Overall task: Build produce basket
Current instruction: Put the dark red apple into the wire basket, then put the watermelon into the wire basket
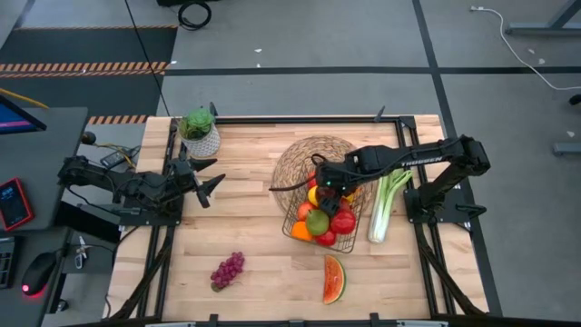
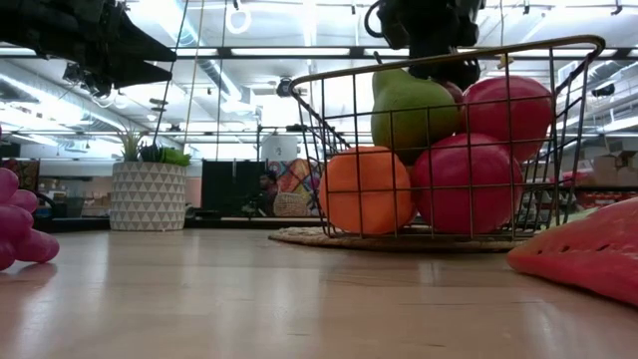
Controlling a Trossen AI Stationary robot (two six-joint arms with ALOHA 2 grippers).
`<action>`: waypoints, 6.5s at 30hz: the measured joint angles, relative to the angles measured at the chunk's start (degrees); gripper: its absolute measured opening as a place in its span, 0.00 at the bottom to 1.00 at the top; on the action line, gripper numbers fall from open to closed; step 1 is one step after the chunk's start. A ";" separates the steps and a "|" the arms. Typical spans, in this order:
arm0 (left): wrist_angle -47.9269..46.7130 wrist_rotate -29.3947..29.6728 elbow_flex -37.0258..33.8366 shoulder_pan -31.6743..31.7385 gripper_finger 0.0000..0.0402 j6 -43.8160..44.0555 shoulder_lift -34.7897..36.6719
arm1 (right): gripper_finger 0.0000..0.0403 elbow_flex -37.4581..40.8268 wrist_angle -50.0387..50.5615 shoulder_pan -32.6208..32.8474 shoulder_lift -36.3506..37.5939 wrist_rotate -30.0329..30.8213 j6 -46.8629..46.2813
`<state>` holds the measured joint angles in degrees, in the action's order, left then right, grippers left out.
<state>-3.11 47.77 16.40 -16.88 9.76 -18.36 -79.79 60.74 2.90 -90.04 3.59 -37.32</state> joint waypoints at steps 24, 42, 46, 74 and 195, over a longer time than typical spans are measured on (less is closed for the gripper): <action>-0.01 0.00 0.00 -0.01 0.72 -0.04 0.00 | 0.99 -0.07 -5.69 -0.90 0.04 -9.63 10.50; 9.43 -0.02 -0.02 0.04 0.72 7.39 -0.02 | 0.99 -0.07 -4.60 -1.65 0.10 -11.19 13.50; 9.60 -0.02 0.85 0.04 0.72 4.91 0.00 | 0.99 -0.07 -3.20 -1.63 0.13 -11.14 13.50; 14.80 -26.16 25.59 11.10 0.72 3.06 -49.16 | 0.99 -3.59 -3.74 -0.90 3.60 -12.37 18.89; 29.82 -42.25 7.17 7.43 0.43 13.25 -24.00 | 0.99 -28.21 -0.33 33.13 -24.77 -11.00 25.57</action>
<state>26.71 5.52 23.57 -9.45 23.00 -42.36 -108.00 60.41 36.04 -114.81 -7.41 -11.75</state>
